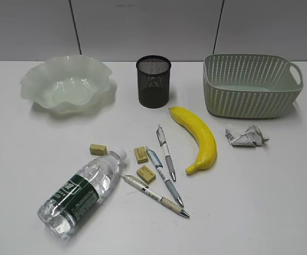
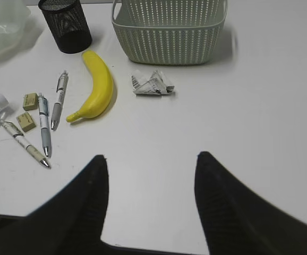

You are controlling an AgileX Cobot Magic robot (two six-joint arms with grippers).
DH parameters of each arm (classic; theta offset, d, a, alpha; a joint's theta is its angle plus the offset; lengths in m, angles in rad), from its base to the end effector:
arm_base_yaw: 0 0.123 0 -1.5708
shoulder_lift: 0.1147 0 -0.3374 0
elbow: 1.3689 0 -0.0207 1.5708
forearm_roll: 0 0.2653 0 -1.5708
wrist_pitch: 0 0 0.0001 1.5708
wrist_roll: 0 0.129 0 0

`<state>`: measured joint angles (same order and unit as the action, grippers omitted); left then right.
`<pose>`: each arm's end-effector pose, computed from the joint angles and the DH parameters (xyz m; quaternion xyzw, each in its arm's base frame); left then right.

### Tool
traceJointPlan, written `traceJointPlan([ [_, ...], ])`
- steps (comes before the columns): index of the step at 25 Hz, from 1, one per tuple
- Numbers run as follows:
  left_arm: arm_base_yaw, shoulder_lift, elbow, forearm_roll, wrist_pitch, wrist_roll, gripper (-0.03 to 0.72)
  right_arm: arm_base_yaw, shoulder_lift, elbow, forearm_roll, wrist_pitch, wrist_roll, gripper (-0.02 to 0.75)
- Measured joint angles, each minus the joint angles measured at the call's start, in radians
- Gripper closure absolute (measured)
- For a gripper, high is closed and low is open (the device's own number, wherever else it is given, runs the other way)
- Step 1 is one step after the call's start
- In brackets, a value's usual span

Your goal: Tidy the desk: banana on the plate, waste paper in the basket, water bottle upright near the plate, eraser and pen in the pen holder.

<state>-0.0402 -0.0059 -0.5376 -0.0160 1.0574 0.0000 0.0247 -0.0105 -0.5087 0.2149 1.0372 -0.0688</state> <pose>-0.0160 -0.0012 0.2793 0.0174 0.8406 -0.0189 0.5411 -0.0142 0.0234 0.2744 -0.0430 0.8360 0.0953 0.5387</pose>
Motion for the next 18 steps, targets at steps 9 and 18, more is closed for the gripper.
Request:
traceJointPlan([
  [9,0.000,0.009,-0.026,-0.020,-0.097,0.000,0.457,0.000,0.000,0.000,0.000,0.000,0.000,0.318],
  [18,0.000,0.373,-0.048,-0.286,-0.440,0.075,0.450,0.000,0.000,0.000,0.000,-0.007,0.000,0.318],
])
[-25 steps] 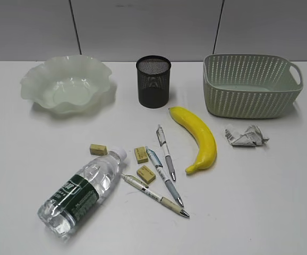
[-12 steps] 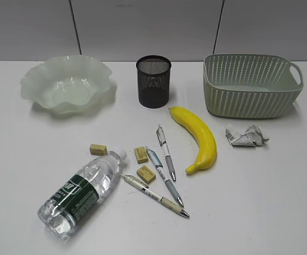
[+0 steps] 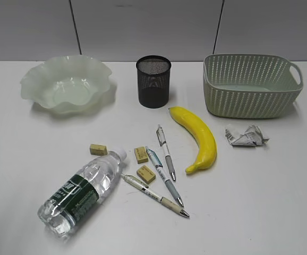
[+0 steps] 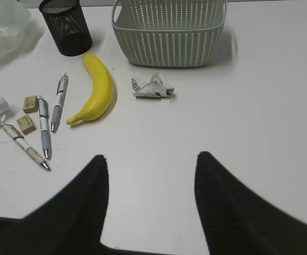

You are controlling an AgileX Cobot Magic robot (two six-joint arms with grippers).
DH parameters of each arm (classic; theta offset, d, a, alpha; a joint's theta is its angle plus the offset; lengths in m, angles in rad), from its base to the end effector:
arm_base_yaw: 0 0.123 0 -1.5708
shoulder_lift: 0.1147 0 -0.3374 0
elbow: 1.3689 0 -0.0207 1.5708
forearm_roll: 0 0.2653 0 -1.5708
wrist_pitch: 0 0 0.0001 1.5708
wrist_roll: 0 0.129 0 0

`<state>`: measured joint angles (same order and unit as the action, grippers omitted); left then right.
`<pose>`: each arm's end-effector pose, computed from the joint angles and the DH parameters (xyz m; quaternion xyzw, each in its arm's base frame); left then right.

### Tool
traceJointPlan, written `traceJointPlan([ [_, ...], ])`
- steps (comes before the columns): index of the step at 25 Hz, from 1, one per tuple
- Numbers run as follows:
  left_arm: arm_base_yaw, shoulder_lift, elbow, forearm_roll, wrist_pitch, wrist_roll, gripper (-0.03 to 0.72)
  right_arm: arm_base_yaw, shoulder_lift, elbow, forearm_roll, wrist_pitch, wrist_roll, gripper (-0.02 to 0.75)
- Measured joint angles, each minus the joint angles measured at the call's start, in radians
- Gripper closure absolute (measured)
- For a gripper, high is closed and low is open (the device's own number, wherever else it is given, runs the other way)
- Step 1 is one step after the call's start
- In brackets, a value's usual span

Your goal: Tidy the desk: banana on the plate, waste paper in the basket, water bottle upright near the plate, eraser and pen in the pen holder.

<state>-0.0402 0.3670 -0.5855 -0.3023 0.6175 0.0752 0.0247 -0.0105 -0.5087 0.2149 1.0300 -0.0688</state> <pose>0.0685 -0.0250 0.3425 -0.0017 0.8005 -0.1325 0.5844 -0.0138 0.0233 0.2753 -0.0425 0.8340 0.0953 0.5418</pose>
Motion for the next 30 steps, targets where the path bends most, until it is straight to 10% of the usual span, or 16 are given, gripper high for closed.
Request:
traceJointPlan([
  [9,-0.066,0.559,-0.264,-0.250,0.014,0.326,0.433,0.000,0.000,0.000,0.001,-0.001,0.000,0.318],
  [22,-0.484,1.188,-0.617,-0.329,0.019,0.222,0.242,0.000,0.000,0.000,0.001,-0.001,0.000,0.318],
  [30,-0.620,1.497,-0.832,-0.321,0.051,0.106,0.219,0.000,0.000,0.000,0.001,-0.001,0.000,0.318],
])
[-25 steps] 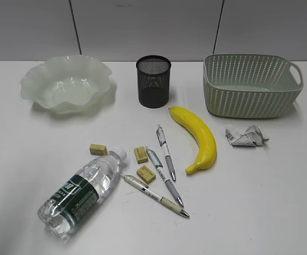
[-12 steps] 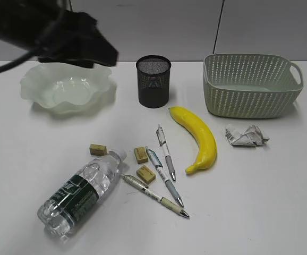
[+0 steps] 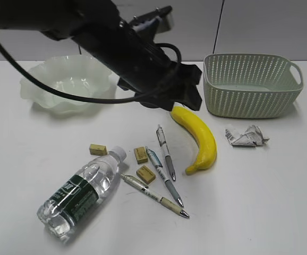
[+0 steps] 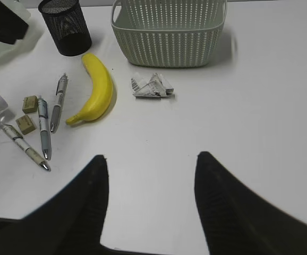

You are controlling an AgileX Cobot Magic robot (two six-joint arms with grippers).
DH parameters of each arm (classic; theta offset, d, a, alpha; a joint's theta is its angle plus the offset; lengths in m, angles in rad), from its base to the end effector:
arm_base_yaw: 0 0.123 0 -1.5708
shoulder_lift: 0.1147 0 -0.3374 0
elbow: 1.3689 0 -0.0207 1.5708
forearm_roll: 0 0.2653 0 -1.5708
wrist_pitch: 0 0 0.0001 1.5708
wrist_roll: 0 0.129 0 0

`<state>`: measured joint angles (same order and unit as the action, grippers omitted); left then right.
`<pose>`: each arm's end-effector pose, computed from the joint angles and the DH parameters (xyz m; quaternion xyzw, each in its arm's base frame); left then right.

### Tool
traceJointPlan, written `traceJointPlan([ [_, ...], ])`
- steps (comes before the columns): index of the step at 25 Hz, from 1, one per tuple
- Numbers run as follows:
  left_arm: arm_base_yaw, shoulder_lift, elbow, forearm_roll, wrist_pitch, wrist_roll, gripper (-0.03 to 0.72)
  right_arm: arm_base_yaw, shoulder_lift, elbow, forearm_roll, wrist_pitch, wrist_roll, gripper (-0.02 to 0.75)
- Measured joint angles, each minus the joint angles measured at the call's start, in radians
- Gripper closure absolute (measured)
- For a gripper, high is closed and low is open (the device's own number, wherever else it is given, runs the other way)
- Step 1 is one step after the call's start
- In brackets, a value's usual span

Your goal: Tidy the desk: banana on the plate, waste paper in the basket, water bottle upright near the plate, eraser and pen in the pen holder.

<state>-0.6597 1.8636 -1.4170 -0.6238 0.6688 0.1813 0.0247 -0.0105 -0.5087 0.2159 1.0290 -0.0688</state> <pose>0.3357 -0.3196 0.2624 0.2091 0.9109 -0.3012 0.1891 -0.0138 0.0234 0.2754 -0.0425 0.8337 0.0958 0.5422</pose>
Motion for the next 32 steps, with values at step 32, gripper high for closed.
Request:
traceJointPlan([
  [32,-0.229,0.609,-0.695,0.605,0.394,-0.453,0.111,0.000,0.000,0.000,-0.001,0.000,0.000,0.318],
])
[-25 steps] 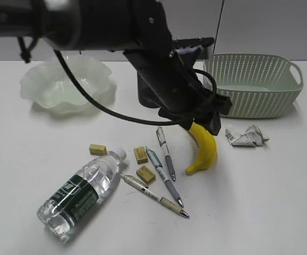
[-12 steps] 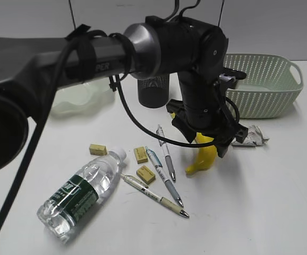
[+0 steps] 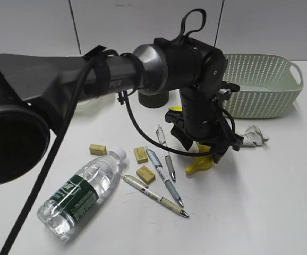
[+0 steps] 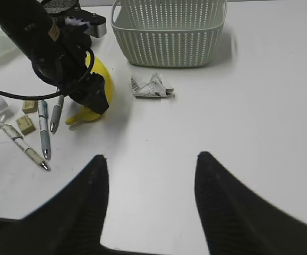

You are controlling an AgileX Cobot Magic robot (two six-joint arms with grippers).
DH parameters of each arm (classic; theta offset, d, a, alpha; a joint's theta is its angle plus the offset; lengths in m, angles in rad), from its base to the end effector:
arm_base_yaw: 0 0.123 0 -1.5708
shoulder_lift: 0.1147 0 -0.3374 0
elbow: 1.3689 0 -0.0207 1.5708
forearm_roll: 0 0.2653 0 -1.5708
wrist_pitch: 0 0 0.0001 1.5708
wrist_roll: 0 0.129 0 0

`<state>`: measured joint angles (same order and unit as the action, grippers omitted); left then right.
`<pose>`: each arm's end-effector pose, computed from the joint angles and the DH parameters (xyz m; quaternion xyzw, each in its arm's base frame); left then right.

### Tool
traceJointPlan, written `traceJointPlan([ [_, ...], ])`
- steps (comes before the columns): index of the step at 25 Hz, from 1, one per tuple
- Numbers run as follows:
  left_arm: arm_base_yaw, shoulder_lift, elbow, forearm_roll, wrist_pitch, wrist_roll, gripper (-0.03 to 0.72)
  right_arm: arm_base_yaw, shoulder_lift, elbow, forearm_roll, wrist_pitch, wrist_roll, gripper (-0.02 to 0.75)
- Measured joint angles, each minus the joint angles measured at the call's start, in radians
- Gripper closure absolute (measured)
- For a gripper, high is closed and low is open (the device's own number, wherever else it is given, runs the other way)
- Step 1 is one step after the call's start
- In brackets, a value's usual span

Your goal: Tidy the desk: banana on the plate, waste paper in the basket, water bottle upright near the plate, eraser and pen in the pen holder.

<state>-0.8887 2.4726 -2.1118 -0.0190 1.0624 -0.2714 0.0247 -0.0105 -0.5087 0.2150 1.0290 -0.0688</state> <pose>0.3626 -0.4499 0.1234 0.2982 0.9472 -0.0715 0.0931 -0.0138 0.0233 0.2754 -0.0425 0.8338 0.0953 0.5422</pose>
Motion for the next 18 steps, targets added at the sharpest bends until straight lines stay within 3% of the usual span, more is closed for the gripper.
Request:
traceJointPlan([
  [3,0.000,0.001,-0.001,-0.002,-0.019,0.000,0.167,0.000,0.000,0.000,0.000,0.000,0.000,0.318],
  [10,0.000,0.028,-0.002,-0.034,-0.018,0.000,0.198,0.000,0.000,0.000,0.000,0.000,0.000,0.318],
  [12,0.000,0.028,-0.002,-0.032,-0.018,0.000,0.267,0.000,0.000,0.000,0.000,0.000,0.000,0.318],
  [14,0.000,0.028,-0.002,-0.029,-0.009,0.001,0.391,0.000,0.000,0.000,0.001,0.000,0.000,0.318],
  [18,0.000,0.004,-0.002,-0.006,0.038,0.005,0.382,0.000,0.000,0.000,0.001,0.000,0.000,0.318],
])
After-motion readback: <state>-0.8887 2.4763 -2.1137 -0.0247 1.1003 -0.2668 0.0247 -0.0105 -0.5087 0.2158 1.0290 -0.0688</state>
